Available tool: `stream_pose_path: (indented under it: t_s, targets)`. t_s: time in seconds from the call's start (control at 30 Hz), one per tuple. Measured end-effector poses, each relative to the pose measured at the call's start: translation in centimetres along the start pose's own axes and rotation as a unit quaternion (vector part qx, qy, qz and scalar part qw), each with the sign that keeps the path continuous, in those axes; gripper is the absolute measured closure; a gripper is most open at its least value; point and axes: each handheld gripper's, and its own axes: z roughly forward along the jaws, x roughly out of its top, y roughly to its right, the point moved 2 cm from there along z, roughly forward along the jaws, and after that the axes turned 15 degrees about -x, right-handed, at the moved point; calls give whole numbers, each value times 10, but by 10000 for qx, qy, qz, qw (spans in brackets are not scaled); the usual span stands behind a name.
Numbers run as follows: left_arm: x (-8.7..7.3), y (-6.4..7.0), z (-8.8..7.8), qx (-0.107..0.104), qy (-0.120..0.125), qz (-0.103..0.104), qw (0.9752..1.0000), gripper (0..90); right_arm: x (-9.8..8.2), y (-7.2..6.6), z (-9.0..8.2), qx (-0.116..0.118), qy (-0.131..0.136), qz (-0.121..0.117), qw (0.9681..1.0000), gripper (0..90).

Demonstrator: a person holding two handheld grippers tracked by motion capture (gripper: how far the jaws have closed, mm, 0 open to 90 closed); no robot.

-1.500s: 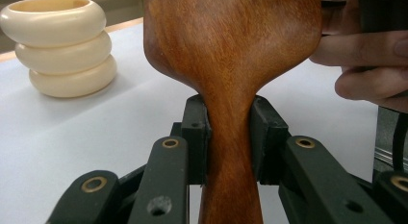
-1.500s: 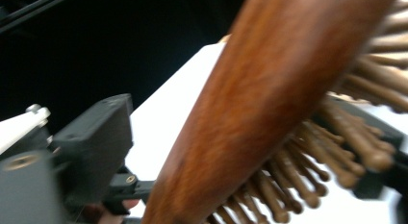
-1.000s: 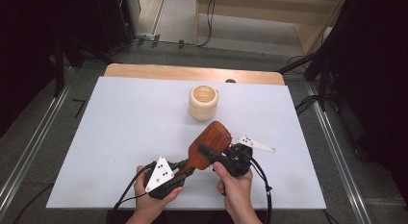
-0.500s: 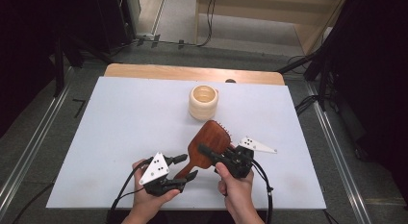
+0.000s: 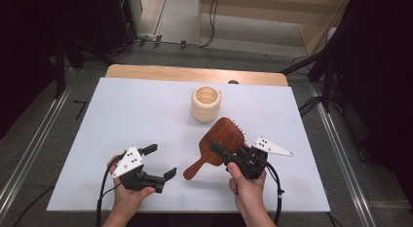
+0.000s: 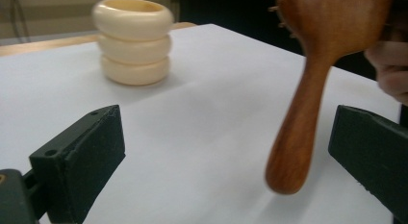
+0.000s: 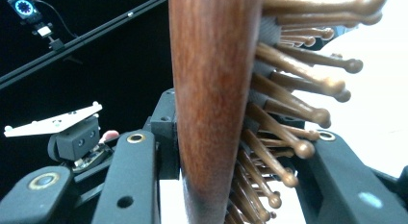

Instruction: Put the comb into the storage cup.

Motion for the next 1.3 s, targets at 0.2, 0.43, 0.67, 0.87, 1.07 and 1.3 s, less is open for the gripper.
stream_pose_path:
  t_s: [0.2,0.43,0.67,0.87,1.07,1.3]
  targets:
    - [-1,-9,-18,209,80,26,9997,0,3,3,-3,-63,20,4,10000,551]
    - [-5,-23,-38,513,138,-39,9986,0,3,4,-3,-44,59,-84,9999,551]
    - [-9,-31,-57,816,142,-42,9966,0,5,6,-5,-87,86,-222,9997,552]
    - [-15,-36,-68,964,113,-101,9952,0,7,9,-6,-166,106,-256,9995,553]
    - [-24,-40,-84,1107,36,-188,9937,0,12,13,-6,-266,135,-287,9991,553]
    - [-28,-45,-99,1325,232,-231,9906,0,21,13,-8,-307,181,-399,9986,553]
